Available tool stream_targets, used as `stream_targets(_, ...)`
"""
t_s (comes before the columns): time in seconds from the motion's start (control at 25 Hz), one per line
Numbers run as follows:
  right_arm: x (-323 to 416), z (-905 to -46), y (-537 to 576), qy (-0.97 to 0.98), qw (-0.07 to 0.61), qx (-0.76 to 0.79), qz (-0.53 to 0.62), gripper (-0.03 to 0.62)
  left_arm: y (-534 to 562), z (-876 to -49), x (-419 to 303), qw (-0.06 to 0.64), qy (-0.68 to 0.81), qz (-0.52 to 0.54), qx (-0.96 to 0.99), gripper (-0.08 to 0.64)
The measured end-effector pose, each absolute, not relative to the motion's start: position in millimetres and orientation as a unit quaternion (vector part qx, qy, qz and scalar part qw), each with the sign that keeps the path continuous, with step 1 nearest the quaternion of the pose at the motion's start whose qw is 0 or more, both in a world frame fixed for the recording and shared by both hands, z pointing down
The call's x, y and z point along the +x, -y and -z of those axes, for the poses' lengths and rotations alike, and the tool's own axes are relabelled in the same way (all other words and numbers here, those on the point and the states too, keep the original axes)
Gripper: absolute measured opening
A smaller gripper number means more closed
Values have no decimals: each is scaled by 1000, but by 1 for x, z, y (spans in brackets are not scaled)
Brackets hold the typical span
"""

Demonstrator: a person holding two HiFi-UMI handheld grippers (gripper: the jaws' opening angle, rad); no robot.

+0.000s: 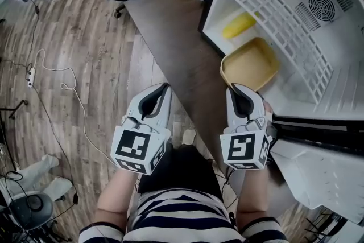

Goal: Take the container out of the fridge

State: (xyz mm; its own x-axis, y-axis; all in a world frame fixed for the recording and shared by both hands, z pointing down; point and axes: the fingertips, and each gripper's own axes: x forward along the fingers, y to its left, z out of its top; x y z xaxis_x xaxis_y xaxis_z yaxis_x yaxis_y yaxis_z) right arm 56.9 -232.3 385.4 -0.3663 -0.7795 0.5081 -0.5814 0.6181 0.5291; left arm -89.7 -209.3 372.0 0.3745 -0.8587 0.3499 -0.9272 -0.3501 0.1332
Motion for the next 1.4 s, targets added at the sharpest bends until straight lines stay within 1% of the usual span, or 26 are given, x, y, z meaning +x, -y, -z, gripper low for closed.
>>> stream_targets(0.92,33,-363,132,841,365,382,117,18,145,-343,-129,142,581,-104,794,0)
stream_targets(1.4,30,-361,107,845,357,381,113,17,124,-339,-135,139,584,-104,793,0)
